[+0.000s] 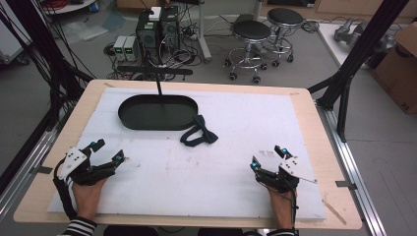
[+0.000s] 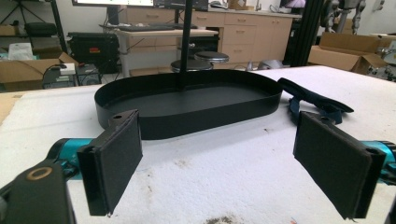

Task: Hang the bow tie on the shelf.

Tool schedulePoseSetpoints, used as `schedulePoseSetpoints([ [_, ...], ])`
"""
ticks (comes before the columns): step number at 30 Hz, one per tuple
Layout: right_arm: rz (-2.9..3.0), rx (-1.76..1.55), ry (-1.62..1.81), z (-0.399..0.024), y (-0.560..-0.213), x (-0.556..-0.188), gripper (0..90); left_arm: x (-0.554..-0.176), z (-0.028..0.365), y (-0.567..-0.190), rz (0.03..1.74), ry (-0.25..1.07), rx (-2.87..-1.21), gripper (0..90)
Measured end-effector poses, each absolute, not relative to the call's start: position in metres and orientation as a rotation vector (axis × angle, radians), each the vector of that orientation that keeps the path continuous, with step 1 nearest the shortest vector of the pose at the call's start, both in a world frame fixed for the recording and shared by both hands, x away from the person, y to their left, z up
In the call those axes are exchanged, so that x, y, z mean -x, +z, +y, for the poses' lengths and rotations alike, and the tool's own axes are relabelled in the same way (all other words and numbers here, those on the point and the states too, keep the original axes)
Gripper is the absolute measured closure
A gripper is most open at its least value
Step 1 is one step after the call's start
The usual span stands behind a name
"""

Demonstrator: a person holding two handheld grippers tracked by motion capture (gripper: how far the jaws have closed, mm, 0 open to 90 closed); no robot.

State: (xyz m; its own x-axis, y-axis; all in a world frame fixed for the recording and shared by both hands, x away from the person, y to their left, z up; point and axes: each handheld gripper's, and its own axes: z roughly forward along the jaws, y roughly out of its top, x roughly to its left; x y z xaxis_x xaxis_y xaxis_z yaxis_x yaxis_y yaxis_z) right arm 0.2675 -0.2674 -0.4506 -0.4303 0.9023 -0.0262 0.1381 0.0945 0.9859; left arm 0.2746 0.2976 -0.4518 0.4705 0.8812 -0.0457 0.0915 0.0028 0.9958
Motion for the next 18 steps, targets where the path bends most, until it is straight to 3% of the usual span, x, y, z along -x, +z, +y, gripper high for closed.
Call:
schedulePoseSetpoints([
  [18,1.848,-1.034,1.317,-0.255,-0.439,-0.282,10.4,-0.275,0.297,-0.452,0.910,0.779,-1.447,15.9],
])
